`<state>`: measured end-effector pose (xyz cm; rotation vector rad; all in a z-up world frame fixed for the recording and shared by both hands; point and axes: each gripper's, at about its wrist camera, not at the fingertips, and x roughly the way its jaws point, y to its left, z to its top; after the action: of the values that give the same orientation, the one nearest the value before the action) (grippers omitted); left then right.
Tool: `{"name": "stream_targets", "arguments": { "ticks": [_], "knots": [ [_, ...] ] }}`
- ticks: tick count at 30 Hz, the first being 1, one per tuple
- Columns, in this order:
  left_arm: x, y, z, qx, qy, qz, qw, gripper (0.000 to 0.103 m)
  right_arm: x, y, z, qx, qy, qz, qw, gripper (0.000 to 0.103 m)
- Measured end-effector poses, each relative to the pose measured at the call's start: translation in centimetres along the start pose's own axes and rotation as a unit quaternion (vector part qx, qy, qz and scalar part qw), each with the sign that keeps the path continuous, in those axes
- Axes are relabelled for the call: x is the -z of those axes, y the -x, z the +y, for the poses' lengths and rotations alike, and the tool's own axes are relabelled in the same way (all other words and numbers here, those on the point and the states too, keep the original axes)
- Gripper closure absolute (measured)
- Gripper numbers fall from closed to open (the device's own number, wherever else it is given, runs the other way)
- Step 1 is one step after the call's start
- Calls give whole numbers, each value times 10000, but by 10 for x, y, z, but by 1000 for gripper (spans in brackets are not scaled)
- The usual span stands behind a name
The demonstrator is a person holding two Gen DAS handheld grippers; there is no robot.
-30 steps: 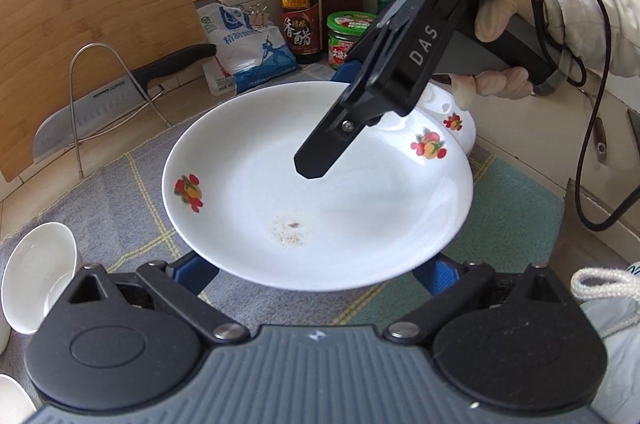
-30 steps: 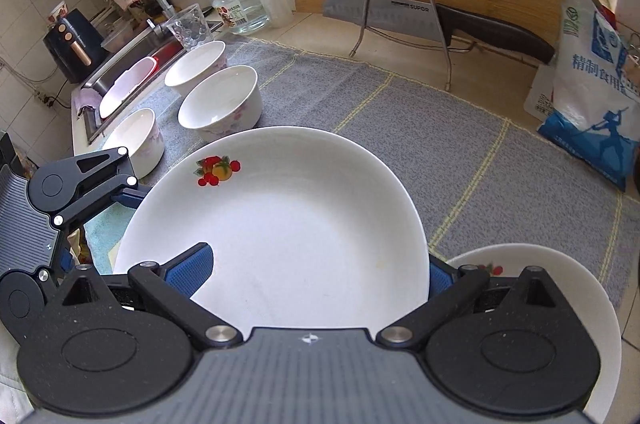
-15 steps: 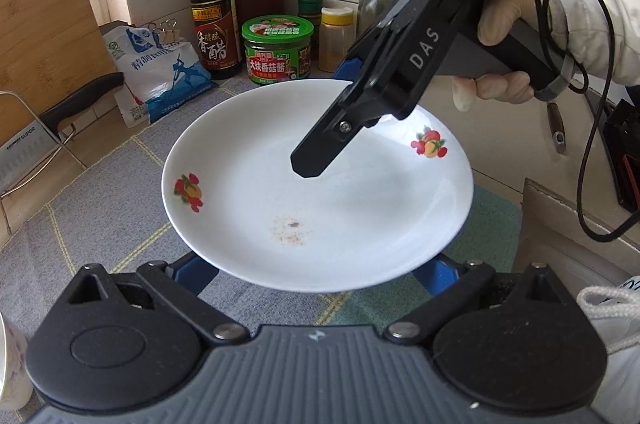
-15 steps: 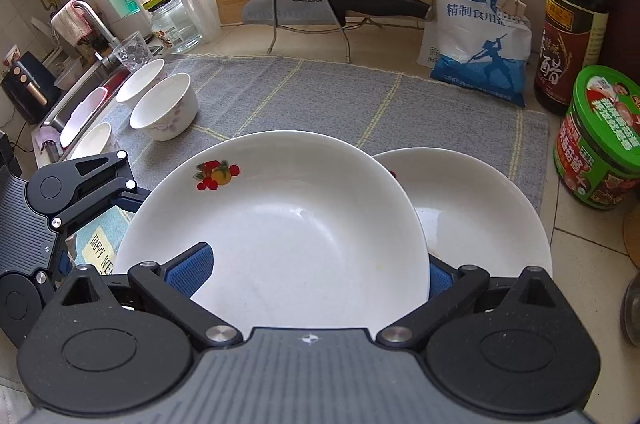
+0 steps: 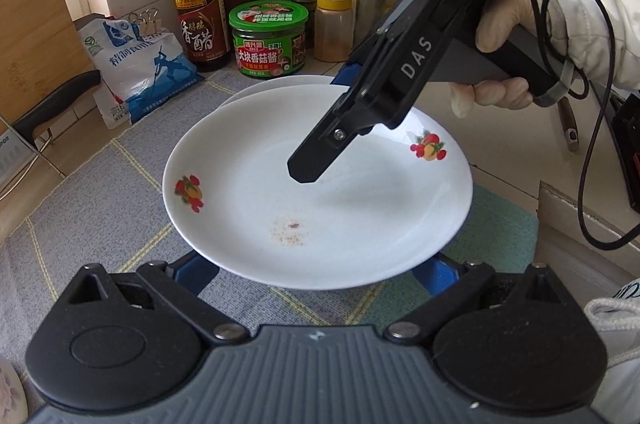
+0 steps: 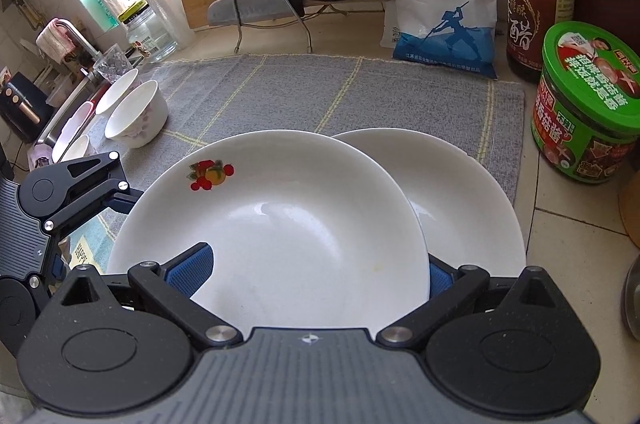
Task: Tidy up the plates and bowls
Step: 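Lower the plate onto the plate stack and open the right gripper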
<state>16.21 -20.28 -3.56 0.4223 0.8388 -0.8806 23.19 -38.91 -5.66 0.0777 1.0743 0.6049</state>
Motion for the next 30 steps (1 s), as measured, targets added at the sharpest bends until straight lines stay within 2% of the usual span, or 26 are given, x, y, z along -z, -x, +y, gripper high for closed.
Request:
{"name": "stream_targets", "arguments": {
  "ticks": [15,30],
  "knots": [
    [-8,-13,4,55,-73,94,9999,2,2,-9,-18,2,-113,14,9999,0],
    [-13,-24,10,186,-311,156,9992,2,10,-1,-21,328,-207,53,9992,0]
  ]
}}
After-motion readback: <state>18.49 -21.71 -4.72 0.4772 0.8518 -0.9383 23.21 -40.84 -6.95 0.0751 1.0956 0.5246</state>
